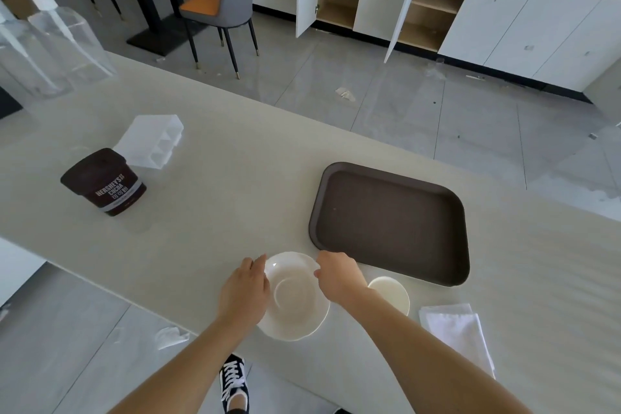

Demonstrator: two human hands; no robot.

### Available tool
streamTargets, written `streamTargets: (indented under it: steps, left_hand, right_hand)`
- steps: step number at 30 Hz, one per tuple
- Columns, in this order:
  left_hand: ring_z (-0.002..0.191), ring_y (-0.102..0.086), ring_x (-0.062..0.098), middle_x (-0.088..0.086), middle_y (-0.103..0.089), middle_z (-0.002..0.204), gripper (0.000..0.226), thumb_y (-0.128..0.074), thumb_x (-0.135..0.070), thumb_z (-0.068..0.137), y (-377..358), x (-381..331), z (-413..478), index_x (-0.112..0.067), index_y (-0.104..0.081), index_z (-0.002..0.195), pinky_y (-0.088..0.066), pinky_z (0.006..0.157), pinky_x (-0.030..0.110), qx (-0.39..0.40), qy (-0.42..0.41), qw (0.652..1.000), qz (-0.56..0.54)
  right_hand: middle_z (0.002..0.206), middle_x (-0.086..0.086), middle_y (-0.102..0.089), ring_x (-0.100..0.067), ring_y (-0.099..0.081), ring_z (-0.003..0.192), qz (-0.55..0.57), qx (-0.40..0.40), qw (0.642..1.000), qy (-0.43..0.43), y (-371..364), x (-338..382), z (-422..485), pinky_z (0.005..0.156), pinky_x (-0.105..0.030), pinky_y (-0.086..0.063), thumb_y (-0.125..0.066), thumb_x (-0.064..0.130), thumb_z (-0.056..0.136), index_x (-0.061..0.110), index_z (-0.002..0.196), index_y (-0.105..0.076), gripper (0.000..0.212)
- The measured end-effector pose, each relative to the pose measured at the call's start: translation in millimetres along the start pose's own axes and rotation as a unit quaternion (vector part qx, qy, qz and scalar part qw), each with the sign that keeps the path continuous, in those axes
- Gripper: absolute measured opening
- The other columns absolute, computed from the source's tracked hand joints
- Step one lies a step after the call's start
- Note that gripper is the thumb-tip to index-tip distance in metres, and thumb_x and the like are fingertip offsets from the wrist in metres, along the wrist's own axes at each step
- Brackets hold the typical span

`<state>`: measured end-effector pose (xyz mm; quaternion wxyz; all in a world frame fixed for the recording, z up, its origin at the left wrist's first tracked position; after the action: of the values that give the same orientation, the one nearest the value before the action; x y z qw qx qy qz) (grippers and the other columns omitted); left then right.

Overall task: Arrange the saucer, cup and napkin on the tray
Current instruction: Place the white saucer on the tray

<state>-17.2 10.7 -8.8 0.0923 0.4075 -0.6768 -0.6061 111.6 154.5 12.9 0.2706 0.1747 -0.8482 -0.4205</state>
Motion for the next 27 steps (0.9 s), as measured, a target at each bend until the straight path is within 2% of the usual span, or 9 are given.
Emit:
streamTargets:
  steps: [4, 10, 15, 19, 23, 24, 25, 26, 27]
  left_hand:
    - [0.105, -0.061, 0.025, 0.003, -0.065, 0.117, 0.042, -0.039, -0.013, 0.096, 3, 1, 3, -0.019, -0.054, 0.135, -0.048, 0.085, 0.035, 0.001, 0.023, 0.998, -0.065]
    - [0.090, -0.062, 0.026, 0.002, -0.070, 0.095, 0.029, -0.045, -0.007, 0.092, 14, -17, 19, -0.014, -0.067, 0.109, -0.045, 0.073, 0.034, -0.058, 0.031, 0.988, -0.137]
    - [0.085, -0.061, 0.022, -0.003, -0.065, 0.085, 0.026, -0.051, -0.012, 0.094, 24, -46, 41, -0.016, -0.067, 0.113, -0.048, 0.076, 0.034, -0.073, 0.052, 0.975, -0.205]
    - [0.090, -0.061, 0.021, 0.001, -0.069, 0.094, 0.027, -0.056, -0.014, 0.094, 21, -67, 59, -0.013, -0.067, 0.119, -0.042, 0.078, 0.028, -0.065, 0.066, 0.967, -0.236]
    - [0.109, -0.063, 0.029, 0.009, -0.072, 0.112, 0.029, -0.055, -0.014, 0.094, 19, -88, 72, -0.011, -0.067, 0.119, -0.047, 0.089, 0.034, -0.053, 0.082, 0.962, -0.255]
    - [0.107, -0.063, 0.029, 0.009, -0.072, 0.111, 0.026, -0.054, -0.013, 0.093, 18, -93, 76, -0.010, -0.069, 0.115, -0.048, 0.087, 0.035, -0.049, 0.083, 0.962, -0.256]
    - [0.098, -0.063, 0.031, 0.010, -0.073, 0.101, 0.021, -0.053, -0.011, 0.092, 18, -98, 79, -0.011, -0.072, 0.102, -0.048, 0.079, 0.035, -0.047, 0.082, 0.962, -0.256]
    - [0.081, -0.058, 0.032, 0.013, -0.068, 0.084, 0.021, -0.050, -0.006, 0.088, 17, -104, 82, -0.014, -0.068, 0.081, -0.042, 0.065, 0.034, -0.049, 0.083, 0.963, -0.253]
    - [0.069, -0.044, 0.033, 0.018, -0.054, 0.069, 0.022, -0.046, -0.002, 0.083, 18, -110, 83, -0.012, -0.053, 0.064, -0.031, 0.056, 0.035, -0.048, 0.080, 0.965, -0.247]
  right_hand:
    - [0.103, -0.013, -0.066, -0.030, -0.051, 0.081, 0.029, 0.003, 0.999, -0.014, 5, 0, 3, 0.069, -0.034, -0.043, -0.052, 0.021, 0.098, 0.009, 0.100, -0.059, 0.014]
    - [0.096, -0.010, -0.068, -0.030, -0.058, 0.081, 0.059, -0.043, 0.997, -0.018, 35, -7, 9, 0.067, -0.034, -0.046, -0.053, 0.020, 0.096, 0.012, 0.099, -0.064, 0.014]
    - [0.097, -0.008, -0.069, -0.031, -0.062, 0.086, 0.075, -0.079, 0.993, -0.037, 63, -30, 18, 0.070, -0.035, -0.049, -0.053, 0.022, 0.096, 0.014, 0.101, -0.065, 0.015]
    - [0.096, -0.008, -0.069, -0.032, -0.063, 0.088, 0.080, -0.096, 0.990, -0.061, 73, -52, 23, 0.072, -0.036, -0.052, -0.053, 0.022, 0.097, 0.013, 0.100, -0.065, 0.015]
    - [0.087, -0.008, -0.070, -0.030, -0.065, 0.080, 0.103, -0.105, 0.985, -0.087, 80, -70, 28, 0.069, -0.036, -0.053, -0.053, 0.020, 0.096, 0.010, 0.096, -0.065, 0.016]
    - [0.083, -0.008, -0.070, -0.030, -0.066, 0.077, 0.110, -0.106, 0.984, -0.095, 81, -74, 30, 0.069, -0.036, -0.054, -0.053, 0.020, 0.096, 0.009, 0.094, -0.065, 0.016]
    - [0.079, -0.008, -0.069, -0.030, -0.067, 0.076, 0.116, -0.107, 0.982, -0.103, 81, -78, 31, 0.069, -0.036, -0.055, -0.052, 0.019, 0.096, 0.008, 0.094, -0.065, 0.017]
    - [0.075, -0.009, -0.069, -0.030, -0.068, 0.074, 0.121, -0.106, 0.981, -0.110, 81, -82, 33, 0.069, -0.036, -0.055, -0.052, 0.018, 0.096, 0.008, 0.093, -0.066, 0.018]
    - [0.072, -0.009, -0.069, -0.030, -0.069, 0.073, 0.127, -0.107, 0.979, -0.116, 80, -86, 34, 0.068, -0.035, -0.055, -0.051, 0.018, 0.096, 0.007, 0.092, -0.066, 0.018]
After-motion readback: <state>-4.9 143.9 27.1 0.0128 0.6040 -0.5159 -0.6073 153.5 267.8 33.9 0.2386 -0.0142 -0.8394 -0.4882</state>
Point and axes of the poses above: each hand's wrist, its own z-axis towards the middle knuckle, its own y-axis out of the back of the hand, x = y × z, the point moved 2 cm from there along z, towards the middle knuckle
